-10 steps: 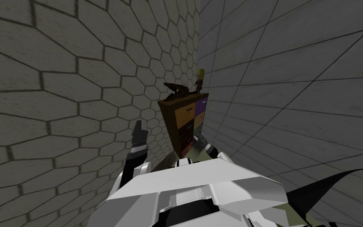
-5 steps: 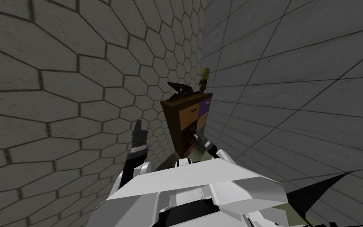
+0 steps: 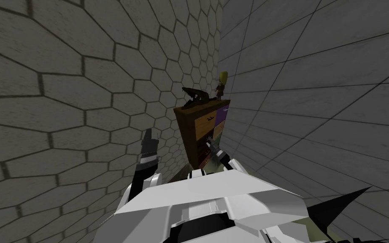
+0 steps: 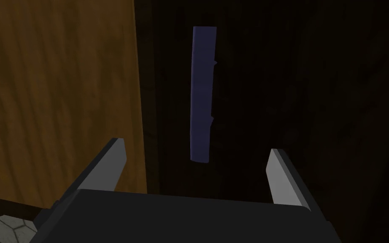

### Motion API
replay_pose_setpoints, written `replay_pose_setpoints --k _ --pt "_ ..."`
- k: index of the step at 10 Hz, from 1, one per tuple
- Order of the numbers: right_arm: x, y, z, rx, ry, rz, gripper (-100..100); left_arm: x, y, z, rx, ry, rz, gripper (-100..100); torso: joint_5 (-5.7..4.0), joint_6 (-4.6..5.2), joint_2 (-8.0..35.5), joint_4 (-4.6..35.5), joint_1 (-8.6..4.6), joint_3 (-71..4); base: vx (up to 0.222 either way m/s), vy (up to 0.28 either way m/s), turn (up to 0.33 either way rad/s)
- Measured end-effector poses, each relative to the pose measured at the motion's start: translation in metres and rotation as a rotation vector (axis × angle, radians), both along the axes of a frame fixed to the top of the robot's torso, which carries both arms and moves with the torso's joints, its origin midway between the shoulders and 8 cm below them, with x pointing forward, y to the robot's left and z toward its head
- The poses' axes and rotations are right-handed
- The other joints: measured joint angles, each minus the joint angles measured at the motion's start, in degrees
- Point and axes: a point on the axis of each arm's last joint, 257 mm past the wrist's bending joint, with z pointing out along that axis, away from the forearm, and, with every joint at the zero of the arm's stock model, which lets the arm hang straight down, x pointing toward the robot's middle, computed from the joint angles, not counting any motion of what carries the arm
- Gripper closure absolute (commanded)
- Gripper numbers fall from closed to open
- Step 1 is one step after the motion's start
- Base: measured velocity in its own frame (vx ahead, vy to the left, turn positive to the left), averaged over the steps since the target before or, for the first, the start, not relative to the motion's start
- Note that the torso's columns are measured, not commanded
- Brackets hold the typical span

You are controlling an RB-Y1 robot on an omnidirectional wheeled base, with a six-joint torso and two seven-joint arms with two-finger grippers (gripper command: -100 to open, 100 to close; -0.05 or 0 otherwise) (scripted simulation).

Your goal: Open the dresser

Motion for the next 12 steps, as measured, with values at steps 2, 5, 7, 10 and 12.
replay_pose_setpoints --k 2,5,7,10,12 --pt "0.001 -0.001 0.000 0.001 0.002 -0.002 100 0.000 0.000 0.000 0.000 0.000 0.000 0 -0.01 0.02 0.08 0.01 -0.06 0.04 -0.038 -0.023 -0.007" --pt "0.000 -0.003 0.001 0.000 0.005 0.004 100 0.000 0.000 0.000 0.000 0.000 0.000 0 -0.01 0.08 0.47 0.22 -0.18 0.28 -0.150 -0.083 -0.026" --pt "0.000 -0.005 0.005 0.001 0.000 0.008 100 0.000 0.000 0.000 0.000 0.000 0.000 0 0.00 0.02 0.20 0.05 -0.02 0.11 -0.156 -0.072 -0.012" --pt "0.002 -0.009 0.002 -0.018 0.013 0.013 -100 0.000 0.000 0.000 0.000 0.000 0.000 0 0.08 -0.03 -0.58 -0.17 0.30 -0.36 0.047 0.028 0.052" --pt "0.008 -0.011 0.007 -0.018 0.013 0.011 -100 0.000 0.000 0.000 0.000 0.000 0.000 0 0.00 0.00 0.03 0.01 -0.02 0.02 0.050 0.031 0.028"
